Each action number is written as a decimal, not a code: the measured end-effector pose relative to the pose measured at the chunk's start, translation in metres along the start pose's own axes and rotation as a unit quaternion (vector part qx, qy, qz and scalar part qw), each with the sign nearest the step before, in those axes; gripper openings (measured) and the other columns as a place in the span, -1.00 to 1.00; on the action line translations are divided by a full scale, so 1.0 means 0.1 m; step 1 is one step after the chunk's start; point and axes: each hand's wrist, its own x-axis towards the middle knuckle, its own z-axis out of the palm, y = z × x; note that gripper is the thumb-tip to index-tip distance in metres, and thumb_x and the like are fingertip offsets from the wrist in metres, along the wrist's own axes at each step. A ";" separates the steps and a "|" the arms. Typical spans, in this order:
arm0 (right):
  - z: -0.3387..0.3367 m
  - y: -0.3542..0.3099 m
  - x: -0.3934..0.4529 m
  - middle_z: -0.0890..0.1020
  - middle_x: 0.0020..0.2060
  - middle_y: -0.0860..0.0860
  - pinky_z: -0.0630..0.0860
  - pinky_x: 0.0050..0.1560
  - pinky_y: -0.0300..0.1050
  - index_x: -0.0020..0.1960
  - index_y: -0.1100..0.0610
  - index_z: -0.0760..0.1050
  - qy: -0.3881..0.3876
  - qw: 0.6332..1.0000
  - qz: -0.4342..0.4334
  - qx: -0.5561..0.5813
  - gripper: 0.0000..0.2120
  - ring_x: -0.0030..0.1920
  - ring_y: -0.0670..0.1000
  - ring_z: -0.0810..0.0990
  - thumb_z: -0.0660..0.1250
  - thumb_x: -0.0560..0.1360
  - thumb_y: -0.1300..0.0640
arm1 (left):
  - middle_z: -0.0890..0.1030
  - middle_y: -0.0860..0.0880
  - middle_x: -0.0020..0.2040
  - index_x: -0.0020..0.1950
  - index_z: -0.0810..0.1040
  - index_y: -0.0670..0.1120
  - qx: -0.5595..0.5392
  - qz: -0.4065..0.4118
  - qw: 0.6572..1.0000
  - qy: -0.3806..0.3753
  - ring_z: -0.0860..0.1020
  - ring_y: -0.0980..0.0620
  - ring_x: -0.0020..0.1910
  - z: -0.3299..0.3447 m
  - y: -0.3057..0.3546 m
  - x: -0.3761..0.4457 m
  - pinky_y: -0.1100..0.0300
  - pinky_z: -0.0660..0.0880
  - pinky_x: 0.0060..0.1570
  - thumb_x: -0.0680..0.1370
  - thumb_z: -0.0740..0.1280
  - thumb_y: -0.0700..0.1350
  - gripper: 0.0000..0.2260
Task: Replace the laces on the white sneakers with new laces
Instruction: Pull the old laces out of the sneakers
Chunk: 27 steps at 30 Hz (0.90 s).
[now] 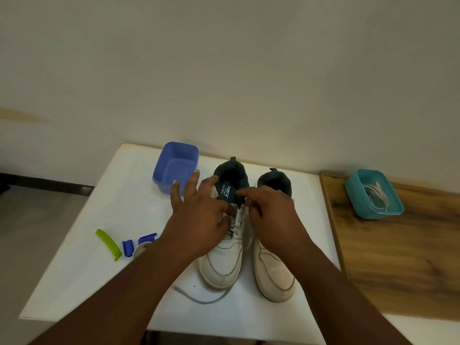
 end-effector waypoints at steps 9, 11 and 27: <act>0.03 0.07 0.00 0.61 -0.05 -0.14 0.07 0.57 0.15 0.12 -0.09 0.58 -0.013 1.000 -0.009 -0.015 -0.73 0.04 -0.12 0.55 0.25 0.59 0.24 | 0.44 0.03 0.35 -0.08 0.67 0.14 0.023 0.024 0.996 0.081 0.15 -0.16 0.54 0.13 -0.01 0.08 -0.33 -0.03 0.48 0.47 0.25 0.16 -0.78; 0.03 0.08 0.00 0.60 -0.09 -0.13 0.06 0.58 0.15 0.09 -0.06 0.58 -0.011 1.000 -0.009 -0.011 -0.75 0.00 -0.11 0.55 0.25 0.59 0.26 | 0.47 -0.01 0.27 -0.09 0.65 0.10 0.026 0.003 0.991 0.130 0.26 -0.17 0.49 0.09 -0.02 0.07 -0.33 0.10 0.46 0.47 0.22 0.10 -0.77; 0.05 0.06 0.00 0.58 -0.07 -0.11 -0.02 0.62 0.08 0.12 -0.05 0.55 -0.013 1.000 -0.018 -0.016 -0.72 0.00 -0.09 0.55 0.25 0.56 0.29 | 0.53 -0.05 0.27 0.04 0.64 0.05 0.007 -0.033 0.982 0.184 0.35 -0.17 0.44 0.05 -0.15 0.15 -0.32 0.26 0.38 0.54 0.17 0.10 -0.71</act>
